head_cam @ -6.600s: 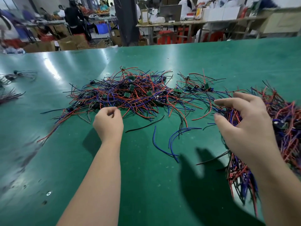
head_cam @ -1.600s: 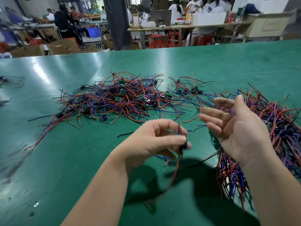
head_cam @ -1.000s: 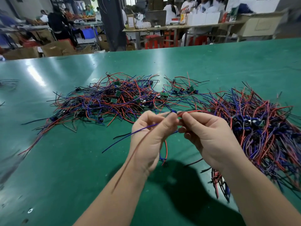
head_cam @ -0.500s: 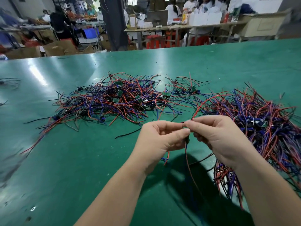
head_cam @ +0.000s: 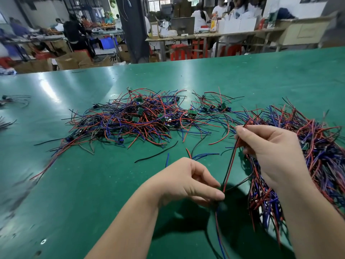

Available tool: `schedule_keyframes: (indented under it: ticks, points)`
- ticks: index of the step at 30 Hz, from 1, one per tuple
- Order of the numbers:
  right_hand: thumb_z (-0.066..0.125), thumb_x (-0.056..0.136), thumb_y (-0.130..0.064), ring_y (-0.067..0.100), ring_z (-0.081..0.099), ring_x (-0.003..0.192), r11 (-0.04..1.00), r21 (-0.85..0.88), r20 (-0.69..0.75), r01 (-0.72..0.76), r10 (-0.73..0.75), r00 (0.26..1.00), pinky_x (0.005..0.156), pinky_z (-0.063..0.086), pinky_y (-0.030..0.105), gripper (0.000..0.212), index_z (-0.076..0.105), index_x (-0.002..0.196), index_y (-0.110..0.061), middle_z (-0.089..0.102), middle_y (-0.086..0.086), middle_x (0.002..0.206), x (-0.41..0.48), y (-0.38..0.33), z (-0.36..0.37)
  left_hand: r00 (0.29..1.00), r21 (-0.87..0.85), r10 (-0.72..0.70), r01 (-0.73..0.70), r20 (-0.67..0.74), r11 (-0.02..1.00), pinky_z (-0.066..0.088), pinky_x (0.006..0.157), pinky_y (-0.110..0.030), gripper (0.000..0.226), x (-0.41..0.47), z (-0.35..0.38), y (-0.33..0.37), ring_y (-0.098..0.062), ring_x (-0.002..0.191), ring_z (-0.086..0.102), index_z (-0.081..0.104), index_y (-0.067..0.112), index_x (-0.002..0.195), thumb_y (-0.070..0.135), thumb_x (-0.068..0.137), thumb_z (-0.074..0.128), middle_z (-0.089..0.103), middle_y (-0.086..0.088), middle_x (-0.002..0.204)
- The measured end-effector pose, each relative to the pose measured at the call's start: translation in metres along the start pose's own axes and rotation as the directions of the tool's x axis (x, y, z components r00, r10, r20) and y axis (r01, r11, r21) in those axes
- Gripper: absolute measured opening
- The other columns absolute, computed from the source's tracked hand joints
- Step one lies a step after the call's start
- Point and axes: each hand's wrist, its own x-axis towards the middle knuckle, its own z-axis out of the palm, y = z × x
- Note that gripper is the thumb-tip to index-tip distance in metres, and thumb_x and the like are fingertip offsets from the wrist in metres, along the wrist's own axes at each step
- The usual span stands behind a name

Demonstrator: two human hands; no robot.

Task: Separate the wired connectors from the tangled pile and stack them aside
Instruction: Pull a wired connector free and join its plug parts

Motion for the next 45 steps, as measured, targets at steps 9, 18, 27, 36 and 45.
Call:
schedule_keyframes:
  ticks: [9,18,27,36,45]
  points:
    - [0.050,0.097,-0.030,0.018,0.062,0.046,0.999,0.042,0.030,-0.022,0.021,0.999,0.042,0.047,0.022,0.032,0.067,0.081,-0.007,0.061,0.004,0.057,0.000,0.000,-0.002,0.996,-0.064,0.072,-0.068,0.050,0.996,0.053,0.056,-0.019,0.021,-0.008,-0.011,0.006,-0.011,0.058,0.067,0.071,0.019,0.067,0.000,0.072,0.078,0.070,-0.001,0.067]
    - [0.080,0.068,-0.018,0.023,0.072,0.076,0.976,-0.201,0.478,0.078,0.028,0.878,0.071,0.058,0.029,0.036,0.068,0.101,-0.021,0.073,0.007,0.088,-0.025,0.005,0.021,0.916,-0.367,0.234,-0.351,-0.327,0.862,0.056,0.055,-0.023,0.005,0.007,-0.012,0.007,-0.008,0.052,0.063,0.070,0.020,0.058,0.017,0.060,0.071,0.066,0.001,0.060]
    - [0.079,0.071,-0.028,0.007,0.069,0.071,0.946,-0.206,-0.038,0.250,-0.263,0.964,0.071,0.058,0.025,0.021,0.073,0.090,-0.034,0.074,-0.009,0.083,-0.003,-0.015,-0.020,0.507,0.024,0.216,-0.359,-0.835,0.933,0.050,0.060,-0.015,0.010,0.002,-0.066,0.004,-0.005,0.068,0.062,0.071,0.020,0.080,0.028,0.078,0.075,0.070,0.008,0.076]
    - [0.055,0.063,-0.059,0.021,0.063,0.094,0.882,-0.470,-0.177,0.036,-0.135,0.975,0.089,0.052,0.045,0.035,0.062,0.097,-0.057,0.065,0.001,0.109,0.011,-0.017,-0.049,0.121,0.127,0.079,0.478,-0.990,0.869,0.015,0.114,-0.048,0.047,0.003,-0.149,-0.040,-0.028,0.139,0.023,0.050,0.034,0.131,0.035,0.084,0.055,0.039,-0.006,0.147]
    - [0.059,0.067,-0.049,0.014,0.060,0.081,0.887,-0.441,-0.112,0.138,-0.207,0.972,0.080,0.052,0.043,0.027,0.066,0.093,-0.053,0.065,0.005,0.100,0.001,-0.012,-0.028,-0.012,0.111,0.116,0.208,-0.993,0.972,0.033,0.093,-0.037,0.030,0.004,-0.149,-0.043,-0.021,0.095,0.057,0.066,0.033,0.107,0.035,0.080,0.052,0.067,0.004,0.099]
